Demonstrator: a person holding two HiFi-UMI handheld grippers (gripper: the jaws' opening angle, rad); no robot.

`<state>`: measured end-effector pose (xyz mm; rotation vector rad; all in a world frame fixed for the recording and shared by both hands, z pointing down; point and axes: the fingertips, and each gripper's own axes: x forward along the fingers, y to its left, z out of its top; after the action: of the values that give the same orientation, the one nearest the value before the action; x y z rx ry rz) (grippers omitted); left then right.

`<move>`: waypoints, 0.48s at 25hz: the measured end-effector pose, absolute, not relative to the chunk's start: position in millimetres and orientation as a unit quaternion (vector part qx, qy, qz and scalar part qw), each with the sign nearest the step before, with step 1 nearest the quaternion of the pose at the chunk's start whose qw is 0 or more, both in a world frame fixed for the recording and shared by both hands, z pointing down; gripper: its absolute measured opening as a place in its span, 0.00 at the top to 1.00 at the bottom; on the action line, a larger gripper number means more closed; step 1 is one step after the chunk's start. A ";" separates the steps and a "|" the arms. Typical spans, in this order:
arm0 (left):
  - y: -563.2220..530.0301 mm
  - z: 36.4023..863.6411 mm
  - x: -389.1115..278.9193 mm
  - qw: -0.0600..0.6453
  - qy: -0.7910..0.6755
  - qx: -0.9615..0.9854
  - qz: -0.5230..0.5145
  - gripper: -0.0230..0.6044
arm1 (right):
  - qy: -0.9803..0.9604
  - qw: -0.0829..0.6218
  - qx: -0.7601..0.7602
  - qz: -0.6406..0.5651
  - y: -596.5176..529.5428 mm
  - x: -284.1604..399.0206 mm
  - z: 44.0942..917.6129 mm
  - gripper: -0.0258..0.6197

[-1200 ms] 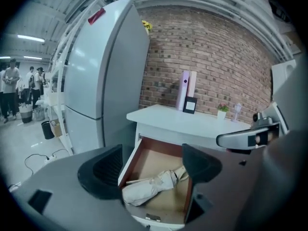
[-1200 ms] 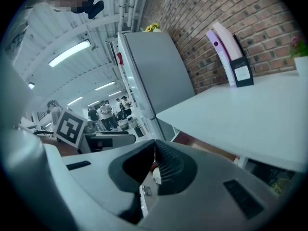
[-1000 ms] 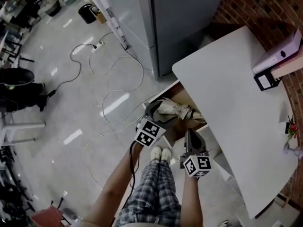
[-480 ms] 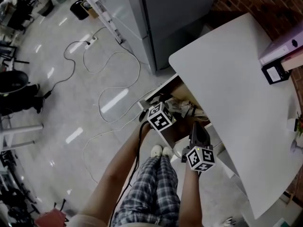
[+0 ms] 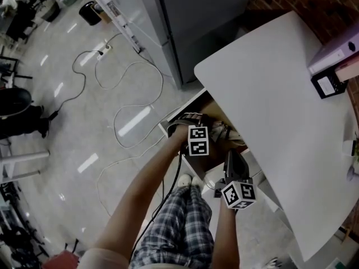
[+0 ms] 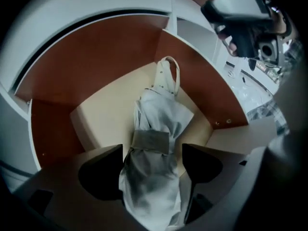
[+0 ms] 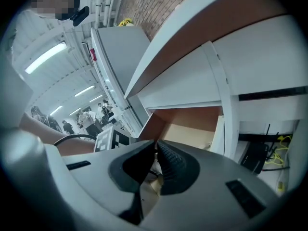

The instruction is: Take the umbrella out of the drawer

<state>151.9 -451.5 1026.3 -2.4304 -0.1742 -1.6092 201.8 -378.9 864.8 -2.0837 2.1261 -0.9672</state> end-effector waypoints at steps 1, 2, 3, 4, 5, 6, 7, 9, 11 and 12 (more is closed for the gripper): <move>-453.2 1032.2 152.2 0.124 -0.064 -0.821 -0.553 0.36 | 0.679 0.006 -0.666 -0.309 -379.9 203.5 867.0 0.93; -454.7 1038.5 151.8 0.139 -0.071 -0.813 -0.560 0.36 | 0.678 0.006 -0.667 -0.309 -380.7 204.9 869.7 0.93; -455.8 1044.8 151.2 0.155 -0.078 -0.805 -0.567 0.36 | 0.678 0.007 -0.667 -0.310 -381.3 205.9 872.6 0.93; -456.9 1050.3 151.3 0.169 -0.084 -0.798 -0.572 0.36 | 0.677 0.008 -0.667 -0.311 -381.5 206.9 875.4 0.93; -457.9 1054.7 152.5 0.179 -0.089 -0.794 -0.575 0.36 | 0.676 0.009 -0.667 -0.311 -381.3 208.0 878.0 0.93; -458.7 1058.3 154.4 0.185 -0.094 -0.790 -0.576 0.36 | 0.675 0.009 -0.668 -0.312 -380.9 209.4 880.2 0.93; -459.5 1061.1 156.3 0.189 -0.097 -0.788 -0.578 0.36 | 0.674 0.009 -0.669 -0.312 -380.4 211.1 882.2 0.93; -460.7 1063.3 158.8 0.200 -0.099 -0.787 -0.576 0.36 | 0.671 0.009 -0.672 -0.313 -379.0 215.0 885.0 0.93; -460.0 1061.5 158.7 0.206 -0.095 -0.793 -0.565 0.41 | 0.668 0.007 -0.675 -0.313 -376.9 217.9 886.4 0.93; -459.0 1060.2 157.4 0.207 -0.094 -0.797 -0.559 0.47 | 0.667 0.004 -0.676 -0.313 -375.3 218.4 887.1 0.93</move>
<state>157.4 -459.0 1060.2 -2.2196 -0.2613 -1.5568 218.4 -375.3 887.1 -2.1175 2.0898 -0.9810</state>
